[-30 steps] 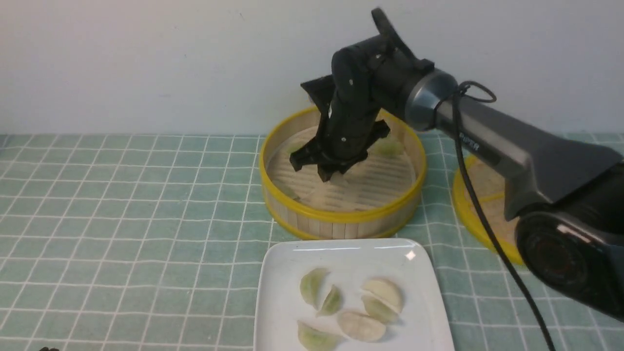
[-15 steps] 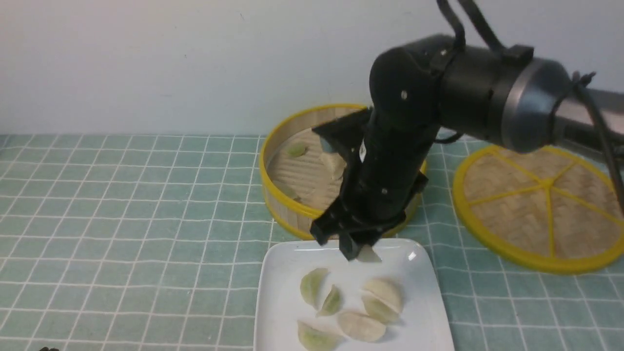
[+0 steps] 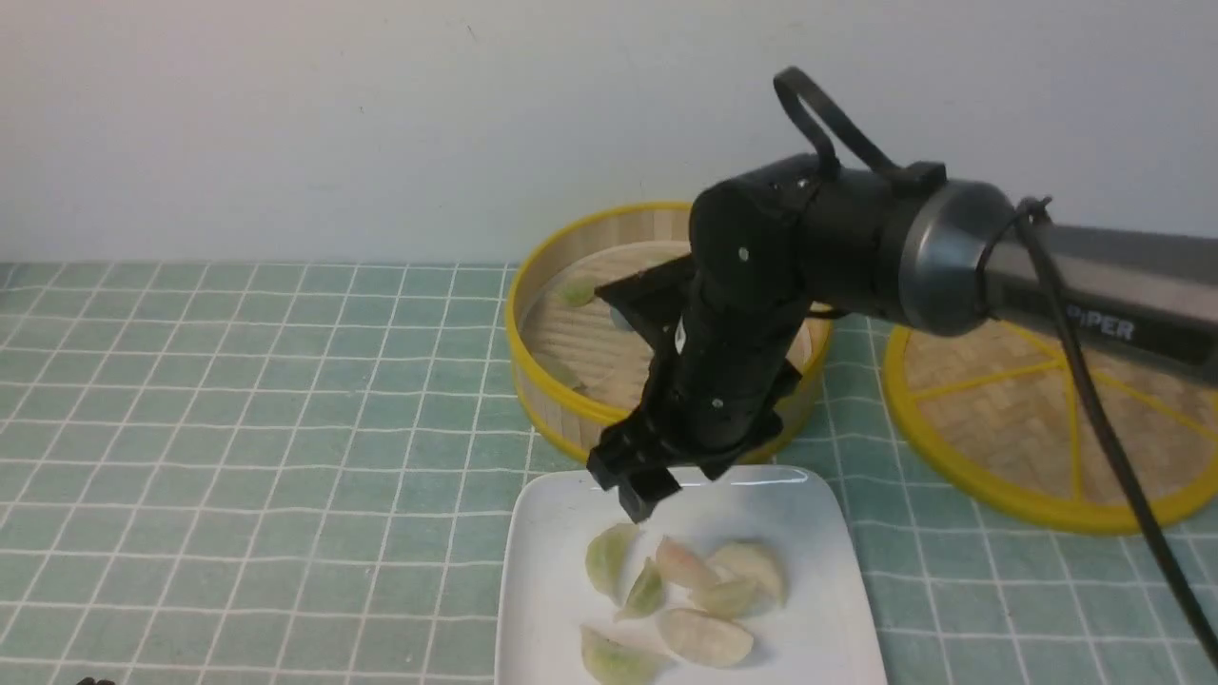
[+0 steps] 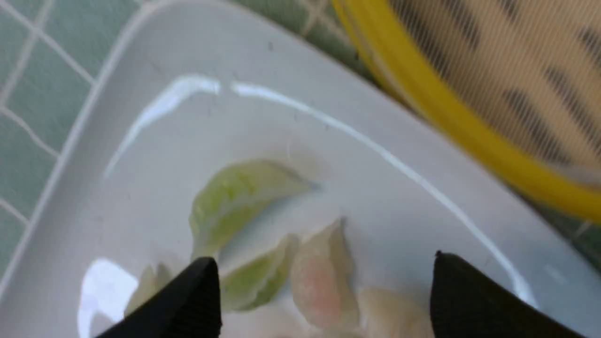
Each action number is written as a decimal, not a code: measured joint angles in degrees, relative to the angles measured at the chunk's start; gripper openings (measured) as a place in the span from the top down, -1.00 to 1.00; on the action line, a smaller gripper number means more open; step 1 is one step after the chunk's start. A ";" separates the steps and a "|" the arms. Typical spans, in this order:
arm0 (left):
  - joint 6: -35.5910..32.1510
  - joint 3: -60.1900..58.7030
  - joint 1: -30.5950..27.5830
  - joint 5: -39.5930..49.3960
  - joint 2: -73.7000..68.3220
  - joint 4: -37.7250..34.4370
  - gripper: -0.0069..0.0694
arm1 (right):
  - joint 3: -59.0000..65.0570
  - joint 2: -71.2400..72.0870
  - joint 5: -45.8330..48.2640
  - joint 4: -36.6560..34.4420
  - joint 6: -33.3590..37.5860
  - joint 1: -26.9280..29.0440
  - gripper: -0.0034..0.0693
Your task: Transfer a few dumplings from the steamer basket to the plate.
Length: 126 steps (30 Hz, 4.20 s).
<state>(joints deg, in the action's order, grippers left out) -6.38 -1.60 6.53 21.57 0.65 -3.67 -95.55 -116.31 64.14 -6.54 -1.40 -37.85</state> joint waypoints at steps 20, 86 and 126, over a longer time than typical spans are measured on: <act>0.00 0.00 0.00 0.00 0.00 0.00 0.83 | -33.33 -22.92 -4.31 7.22 -3.09 7.51 -0.70; 0.00 0.00 0.00 0.00 0.00 -0.05 0.83 | 15.51 41.26 5.75 11.08 -10.06 3.27 0.73; 0.00 0.00 0.00 0.02 0.05 -0.19 0.83 | 74.23 115.02 -35.99 14.57 -17.35 3.33 0.95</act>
<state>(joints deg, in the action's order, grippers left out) -6.38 -1.60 6.53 21.59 0.70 -3.86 -21.32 -1.28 28.16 8.03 -18.75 -34.52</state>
